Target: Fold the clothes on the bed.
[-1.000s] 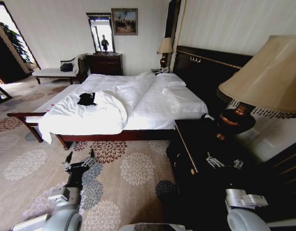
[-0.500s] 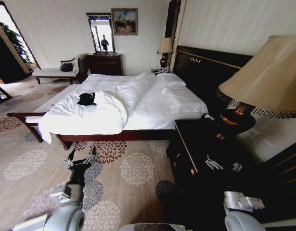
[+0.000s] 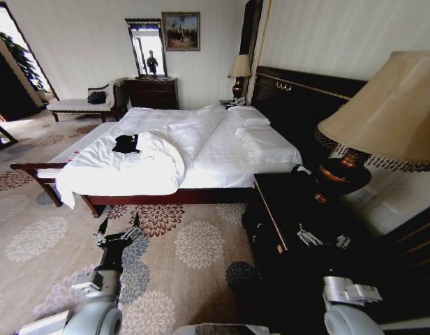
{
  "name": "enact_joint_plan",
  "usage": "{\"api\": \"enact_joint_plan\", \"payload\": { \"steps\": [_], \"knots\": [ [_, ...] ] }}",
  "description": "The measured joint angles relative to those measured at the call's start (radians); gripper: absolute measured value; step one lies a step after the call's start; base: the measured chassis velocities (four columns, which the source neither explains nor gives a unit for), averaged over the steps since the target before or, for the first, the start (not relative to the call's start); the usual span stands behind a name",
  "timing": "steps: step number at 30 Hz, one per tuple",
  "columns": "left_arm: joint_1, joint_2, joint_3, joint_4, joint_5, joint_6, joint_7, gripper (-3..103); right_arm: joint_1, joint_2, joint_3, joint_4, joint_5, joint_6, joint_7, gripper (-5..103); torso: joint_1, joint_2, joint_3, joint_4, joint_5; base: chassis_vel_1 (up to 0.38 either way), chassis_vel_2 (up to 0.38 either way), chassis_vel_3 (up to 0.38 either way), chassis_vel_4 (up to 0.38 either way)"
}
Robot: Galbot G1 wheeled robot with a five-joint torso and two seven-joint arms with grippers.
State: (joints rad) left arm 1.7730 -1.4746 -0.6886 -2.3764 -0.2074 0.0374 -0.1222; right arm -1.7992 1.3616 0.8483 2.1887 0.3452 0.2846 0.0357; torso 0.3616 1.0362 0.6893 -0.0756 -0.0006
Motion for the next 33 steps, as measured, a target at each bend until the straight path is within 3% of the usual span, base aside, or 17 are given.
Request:
{"api": "enact_joint_plan", "payload": {
  "steps": [33],
  "knots": [
    [0.001, 0.011, -0.003, 0.003, 0.014, -0.026, 0.002, 100, 0.006, -0.003, -0.003, -0.003, 0.000, 0.000, 0.009, 100, 0.000, 0.000, 0.000, 0.0000, 0.0000, -0.006, 0.008, 0.007, -0.011]
  ]
}}
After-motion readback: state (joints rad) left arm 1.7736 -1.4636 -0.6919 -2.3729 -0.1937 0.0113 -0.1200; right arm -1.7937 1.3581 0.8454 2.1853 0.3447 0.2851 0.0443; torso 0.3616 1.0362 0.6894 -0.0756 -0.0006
